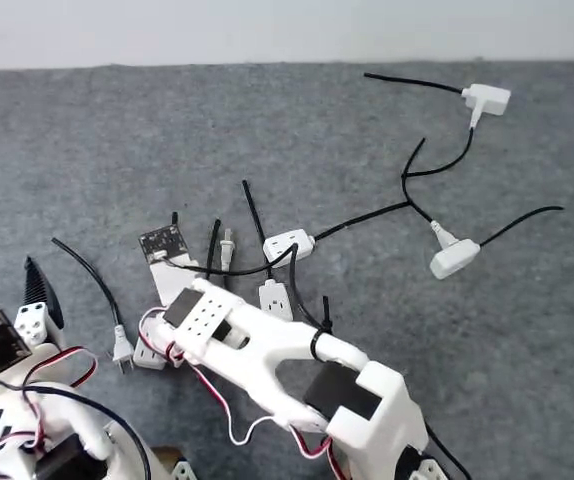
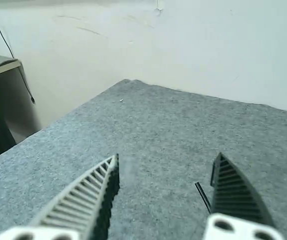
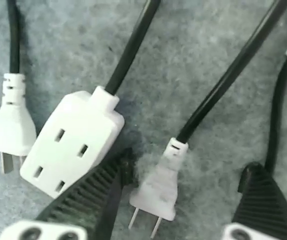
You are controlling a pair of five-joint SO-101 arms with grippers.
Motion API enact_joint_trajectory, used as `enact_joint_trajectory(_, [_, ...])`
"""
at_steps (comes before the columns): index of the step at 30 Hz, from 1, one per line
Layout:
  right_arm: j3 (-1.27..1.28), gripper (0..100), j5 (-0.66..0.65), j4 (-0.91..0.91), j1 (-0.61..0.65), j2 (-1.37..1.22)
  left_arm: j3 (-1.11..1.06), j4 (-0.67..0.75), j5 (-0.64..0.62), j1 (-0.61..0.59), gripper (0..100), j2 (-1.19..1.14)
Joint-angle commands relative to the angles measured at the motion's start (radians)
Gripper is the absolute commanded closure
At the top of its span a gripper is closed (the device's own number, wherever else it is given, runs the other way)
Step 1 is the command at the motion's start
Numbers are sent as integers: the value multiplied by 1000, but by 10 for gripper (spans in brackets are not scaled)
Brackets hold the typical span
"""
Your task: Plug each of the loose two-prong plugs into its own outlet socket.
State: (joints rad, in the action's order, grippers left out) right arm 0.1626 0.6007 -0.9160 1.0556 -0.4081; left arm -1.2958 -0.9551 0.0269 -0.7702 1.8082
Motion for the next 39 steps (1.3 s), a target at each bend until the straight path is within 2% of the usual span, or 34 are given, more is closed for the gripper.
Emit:
enact_joint_trajectory(1, [-18, 693, 26, 27, 41, -19, 13, 26, -9, 5, 702, 11])
enact_joint_trajectory(3, [-18, 757, 63, 30, 38, -21, 13, 26, -9, 5, 702, 11])
enact_joint_trajectory(7, [-20, 995, 21, 35, 35, -19, 13, 26, -9, 5, 702, 11])
enact_joint_trajectory(10, [-28, 960, -2, 31, 33, -25, 15, 26, -9, 5, 702, 11])
enact_joint_trajectory(14, [-28, 994, -6, 31, 31, -24, 15, 26, -9, 5, 702, 11])
enact_joint_trajectory(22, [-26, 991, -6, 16, 31, -19, 15, 26, -9, 5, 702, 11])
enact_joint_trajectory(28, [-104, 991, -9, -128, 30, -19, 15, 26, -9, 5, 702, 11])
enact_joint_trajectory(31, [-146, 991, -52, -197, 30, -22, 15, 26, -9, 5, 702, 11])
enact_joint_trajectory(39, [-158, 991, -72, -216, -18, -5, 15, 26, -9, 5, 702, 11])
